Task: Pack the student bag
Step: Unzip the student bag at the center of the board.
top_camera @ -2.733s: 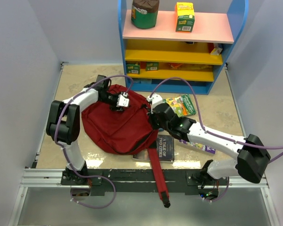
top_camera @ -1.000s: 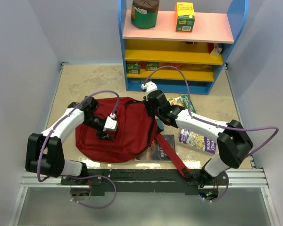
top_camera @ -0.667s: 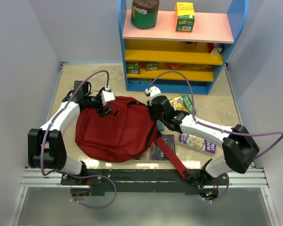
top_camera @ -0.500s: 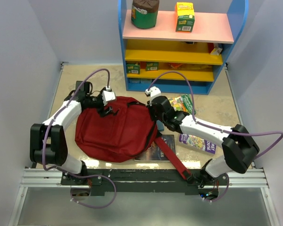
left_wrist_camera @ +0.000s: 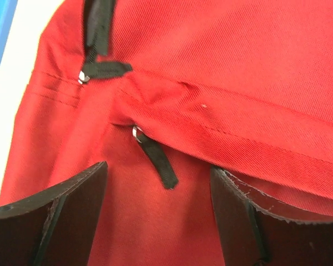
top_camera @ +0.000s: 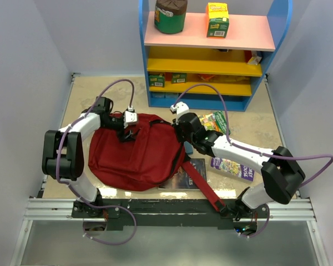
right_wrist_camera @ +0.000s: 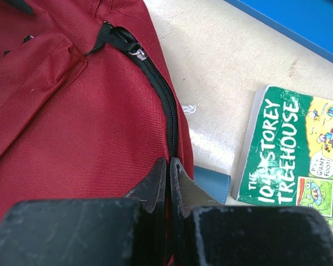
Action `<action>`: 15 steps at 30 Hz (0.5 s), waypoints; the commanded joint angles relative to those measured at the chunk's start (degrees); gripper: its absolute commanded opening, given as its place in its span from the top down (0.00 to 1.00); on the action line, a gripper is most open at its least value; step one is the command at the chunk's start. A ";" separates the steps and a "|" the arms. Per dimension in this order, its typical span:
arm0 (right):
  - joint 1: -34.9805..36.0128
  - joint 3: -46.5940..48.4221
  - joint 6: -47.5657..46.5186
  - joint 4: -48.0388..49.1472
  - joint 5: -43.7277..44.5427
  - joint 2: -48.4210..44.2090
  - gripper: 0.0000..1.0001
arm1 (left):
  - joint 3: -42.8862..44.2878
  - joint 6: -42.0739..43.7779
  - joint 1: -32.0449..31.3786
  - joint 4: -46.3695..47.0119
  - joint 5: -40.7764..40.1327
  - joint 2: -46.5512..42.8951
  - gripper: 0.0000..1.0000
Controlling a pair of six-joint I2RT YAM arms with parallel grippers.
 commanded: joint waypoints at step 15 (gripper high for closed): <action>1.26 -1.74 -0.50 0.66 0.94 -4.20 1.00 | -3.16 1.05 -3.18 5.67 -7.64 -0.48 0.50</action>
